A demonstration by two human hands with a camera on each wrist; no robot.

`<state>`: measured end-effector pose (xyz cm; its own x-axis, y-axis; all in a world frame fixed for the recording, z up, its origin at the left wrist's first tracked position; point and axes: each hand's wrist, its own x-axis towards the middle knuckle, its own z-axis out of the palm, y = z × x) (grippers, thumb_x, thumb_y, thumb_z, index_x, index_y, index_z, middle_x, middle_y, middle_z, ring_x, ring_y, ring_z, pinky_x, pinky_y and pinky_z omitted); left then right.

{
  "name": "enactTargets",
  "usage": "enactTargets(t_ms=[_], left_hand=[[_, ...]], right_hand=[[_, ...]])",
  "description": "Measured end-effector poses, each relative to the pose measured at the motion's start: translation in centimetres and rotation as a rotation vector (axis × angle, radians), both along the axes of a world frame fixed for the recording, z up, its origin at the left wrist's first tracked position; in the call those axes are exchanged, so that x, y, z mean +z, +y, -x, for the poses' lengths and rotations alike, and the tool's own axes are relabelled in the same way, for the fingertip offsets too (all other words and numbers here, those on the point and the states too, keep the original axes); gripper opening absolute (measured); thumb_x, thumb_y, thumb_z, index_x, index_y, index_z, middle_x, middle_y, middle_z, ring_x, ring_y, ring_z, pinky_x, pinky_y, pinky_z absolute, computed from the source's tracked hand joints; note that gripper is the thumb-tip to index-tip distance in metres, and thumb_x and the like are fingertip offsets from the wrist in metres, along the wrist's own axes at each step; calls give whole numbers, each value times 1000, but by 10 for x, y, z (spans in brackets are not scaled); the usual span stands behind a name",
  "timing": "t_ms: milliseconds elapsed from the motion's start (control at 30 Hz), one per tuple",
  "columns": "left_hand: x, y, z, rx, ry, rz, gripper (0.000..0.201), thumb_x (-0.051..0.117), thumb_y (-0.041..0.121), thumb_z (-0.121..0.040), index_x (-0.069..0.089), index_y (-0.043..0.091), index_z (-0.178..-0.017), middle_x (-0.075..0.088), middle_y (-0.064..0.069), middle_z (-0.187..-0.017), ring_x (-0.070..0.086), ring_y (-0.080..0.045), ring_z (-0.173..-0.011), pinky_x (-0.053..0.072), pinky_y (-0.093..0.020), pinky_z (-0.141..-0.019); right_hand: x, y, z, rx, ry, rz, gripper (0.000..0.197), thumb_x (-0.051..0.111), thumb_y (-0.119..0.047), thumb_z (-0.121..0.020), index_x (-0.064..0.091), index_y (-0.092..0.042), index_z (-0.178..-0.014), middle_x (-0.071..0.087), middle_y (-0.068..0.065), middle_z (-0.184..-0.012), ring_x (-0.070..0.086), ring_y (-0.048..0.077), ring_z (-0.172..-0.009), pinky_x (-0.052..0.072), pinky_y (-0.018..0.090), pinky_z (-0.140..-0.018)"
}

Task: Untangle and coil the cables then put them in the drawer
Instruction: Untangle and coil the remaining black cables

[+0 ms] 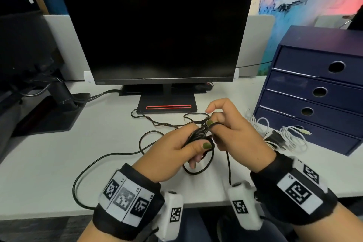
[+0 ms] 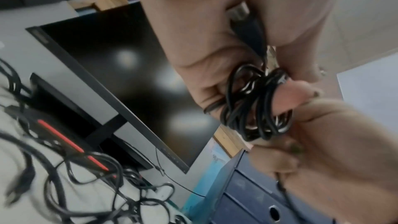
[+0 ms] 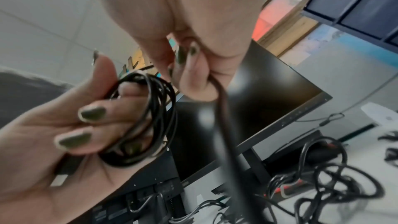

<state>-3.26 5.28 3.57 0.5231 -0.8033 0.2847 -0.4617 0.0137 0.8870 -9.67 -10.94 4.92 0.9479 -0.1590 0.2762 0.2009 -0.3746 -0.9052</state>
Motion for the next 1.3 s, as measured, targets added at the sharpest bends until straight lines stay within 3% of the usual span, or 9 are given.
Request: enactTargets(t_ms=[167,333,467,533,633,800,1000,1133,1300], left_hand=[[4,-2,1,-30,298,317,23,42,26,-93,50,7,-82,57,0,-62,53,-15,-51,46,-22,-57],[12,1,0,6,608,619,31,42,35,-90,48,6,-81,62,-4,-64,59,-17,-54,52,-25,-58],[12,0,-3,183,385,586,35,36,37,-94,54,7,-99,73,-6,-102,69,-21,-99,49,-35,-92],[9,1,-5,293,176,462,30,36,39,-96,54,15,-103,71,2,-111,65,-16,-110,42,-28,-99],[7,5,-9,379,-58,289,24,38,34,-96,55,19,-105,71,9,-106,64,-1,-103,44,-11,-87],[-2,5,-15,391,-305,-20,18,39,36,-99,46,28,-86,60,18,-74,58,0,-71,42,-20,-61],[1,1,-6,142,-149,135,52,38,62,-89,48,12,-78,54,7,-59,50,-4,-54,39,-13,-57],[5,3,-6,130,-186,-24,37,49,60,-76,54,23,-80,59,3,-61,54,-7,-52,45,-24,-55],[5,1,-1,42,-73,39,40,44,52,-86,52,13,-81,55,8,-51,50,-10,-50,43,-22,-59]], right_hand=[[-3,12,-6,39,-29,-166,14,38,-17,-102,52,-20,-104,45,23,-65,36,18,-43,33,27,-41],[-20,18,-9,52,118,-89,11,43,-26,-100,52,-21,-106,37,5,-58,31,11,-41,28,22,-37],[-37,34,-3,107,180,400,19,50,-34,-96,46,-29,-114,52,4,-70,51,16,-66,43,35,-66],[-38,46,2,177,240,561,23,46,-38,-97,43,-29,-118,49,-6,-68,51,15,-71,41,31,-68],[-25,53,11,211,211,705,22,38,-40,-99,46,-26,-115,57,-9,-86,53,16,-84,40,33,-75],[13,31,17,121,-18,733,19,43,-32,-97,59,-22,-99,56,-12,-91,49,5,-84,40,27,-76],[34,3,11,-10,-293,913,25,46,-40,-87,69,-29,-86,44,-19,-78,39,0,-77,30,27,-83],[38,3,14,-79,-337,757,17,52,-41,-83,62,-27,-84,54,-16,-74,45,-1,-82,28,12,-86],[33,-5,5,-162,-415,824,21,53,-35,-86,73,-29,-90,59,-12,-85,47,6,-90,34,35,-94]])
